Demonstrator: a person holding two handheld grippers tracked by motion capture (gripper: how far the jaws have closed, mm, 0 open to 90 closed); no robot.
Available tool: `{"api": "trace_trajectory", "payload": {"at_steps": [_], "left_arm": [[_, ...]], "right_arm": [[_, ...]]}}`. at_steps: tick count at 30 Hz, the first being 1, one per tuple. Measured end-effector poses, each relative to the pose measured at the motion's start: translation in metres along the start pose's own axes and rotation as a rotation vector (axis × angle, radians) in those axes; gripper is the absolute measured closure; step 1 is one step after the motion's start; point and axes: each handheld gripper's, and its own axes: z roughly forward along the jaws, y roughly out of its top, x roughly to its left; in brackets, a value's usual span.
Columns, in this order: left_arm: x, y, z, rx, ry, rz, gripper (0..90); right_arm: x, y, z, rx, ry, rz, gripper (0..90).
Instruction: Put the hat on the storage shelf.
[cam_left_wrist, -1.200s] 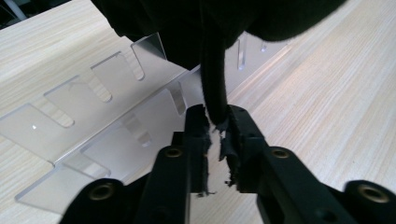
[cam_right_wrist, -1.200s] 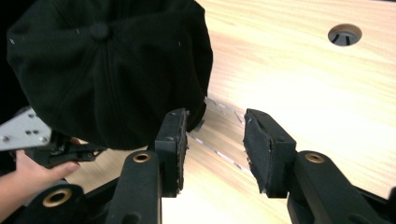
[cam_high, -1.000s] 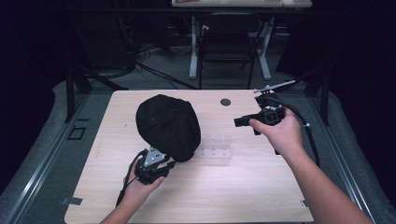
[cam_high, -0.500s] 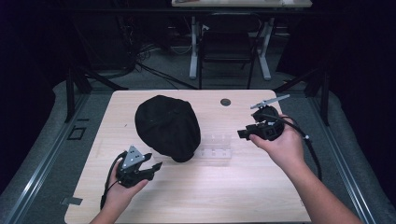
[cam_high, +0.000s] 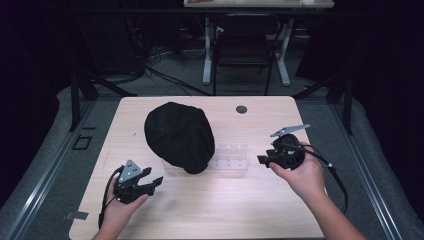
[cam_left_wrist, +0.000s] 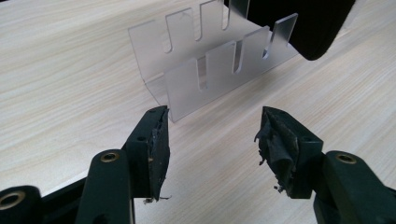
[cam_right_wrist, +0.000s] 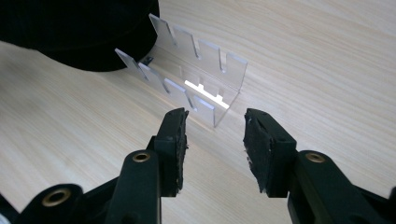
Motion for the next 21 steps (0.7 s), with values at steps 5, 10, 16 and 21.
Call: {"api": "trace_trajectory", "payload": {"at_steps": [5, 10, 16, 21], "left_arm": [[0.003, -0.003, 0.001, -0.006, 0.003, -0.004, 43.3], [0.005, -0.006, 0.003, -0.003, 0.001, -0.009, 43.1], [0.005, -0.008, 0.005, -0.001, 0.0, -0.016, 42.9], [0.003, -0.008, 0.007, 0.005, -0.002, -0.01, 43.0]], "right_arm": [[-0.002, -0.018, 0.01, -0.052, 0.094, 0.06, 58.2], [-0.015, -0.041, 0.022, -0.094, 0.085, 0.105, 58.8], [-0.019, -0.069, 0.034, -0.104, 0.017, 0.096, 57.4], [-0.019, -0.088, 0.044, -0.12, -0.029, 0.083, 56.5]]}}
